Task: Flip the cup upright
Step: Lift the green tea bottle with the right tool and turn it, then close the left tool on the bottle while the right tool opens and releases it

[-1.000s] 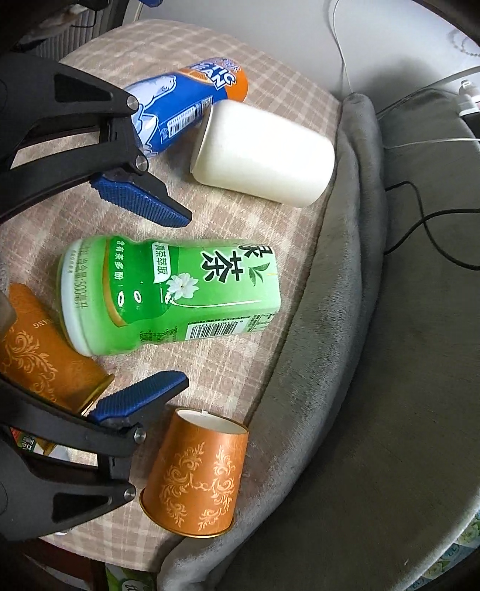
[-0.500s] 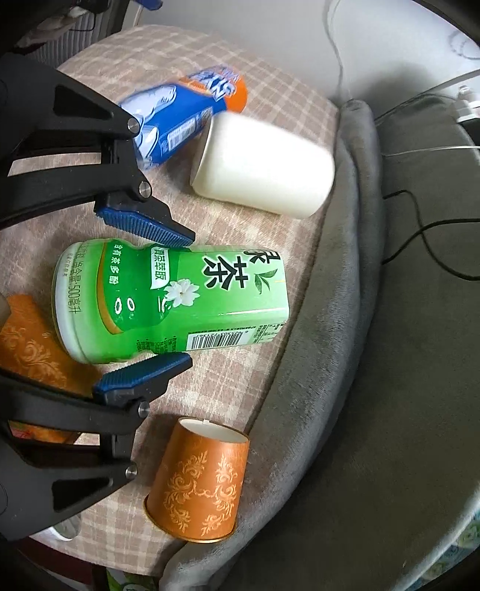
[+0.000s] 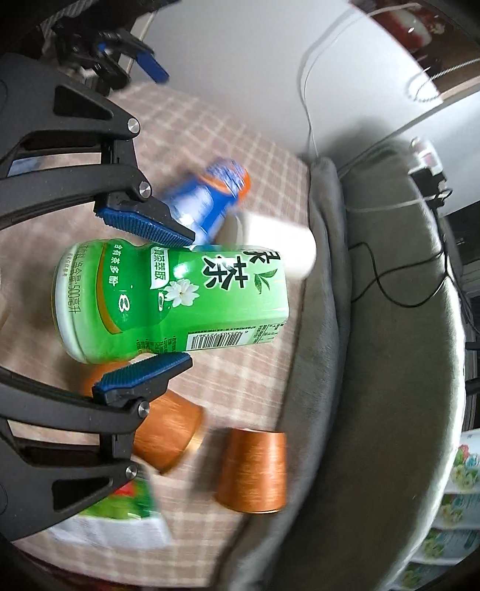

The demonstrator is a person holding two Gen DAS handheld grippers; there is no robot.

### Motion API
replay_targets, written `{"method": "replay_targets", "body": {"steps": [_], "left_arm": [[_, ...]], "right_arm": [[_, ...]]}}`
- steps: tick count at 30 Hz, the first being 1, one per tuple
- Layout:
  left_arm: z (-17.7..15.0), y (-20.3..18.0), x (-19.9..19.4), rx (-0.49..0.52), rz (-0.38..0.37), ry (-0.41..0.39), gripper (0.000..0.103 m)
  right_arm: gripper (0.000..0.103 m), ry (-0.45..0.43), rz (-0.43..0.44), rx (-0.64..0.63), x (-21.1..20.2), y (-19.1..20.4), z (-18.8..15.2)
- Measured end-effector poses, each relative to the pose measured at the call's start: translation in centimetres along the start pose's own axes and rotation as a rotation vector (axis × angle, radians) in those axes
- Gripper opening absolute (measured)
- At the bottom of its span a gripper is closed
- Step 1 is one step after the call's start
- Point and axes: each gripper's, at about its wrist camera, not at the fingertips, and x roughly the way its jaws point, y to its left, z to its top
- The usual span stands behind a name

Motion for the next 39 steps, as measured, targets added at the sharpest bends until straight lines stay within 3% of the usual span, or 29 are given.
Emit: {"method": "replay_targets", "body": {"steps": [4,10,16,22,24,32,39], "left_arm": [[0.2,-0.8,0.2,0.008,-0.024,0.007,0.094],[0.1,-1.6,1.4,-0.019,-0.092,0.061,0.094],[-0.1,-2.5,2.4,-0.037,-0.140,0.113,0.094],[0.0,-3.5,3.7,-0.075,-0.222,0.171,0.092],[0.0,-3.8,4.3,-0.094,-0.245,0.194,0.092],[0.2,-5.5,6.5,-0.152,-0.327,0.274,0.092],[0.0,-6.5,9.2,-0.203,-0.367,0.357,0.089]], "right_arm": [[0.062,0.022,0.085,0.076,-0.8,0.0,-3.2],[0.062,0.080,0.135,0.197,0.4,-0.9,-7.3],[0.063,0.144,0.163,0.293,1.9,-2.0,-9.5],[0.064,0.156,0.165,0.297,2.5,-2.3,-10.4],[0.069,0.155,0.161,0.286,2.4,-2.2,-10.5],[0.075,0.013,0.103,0.211,-2.3,-1.8,-10.7],[0.076,-0.115,0.046,0.275,-7.0,-4.0,-13.7]]}}
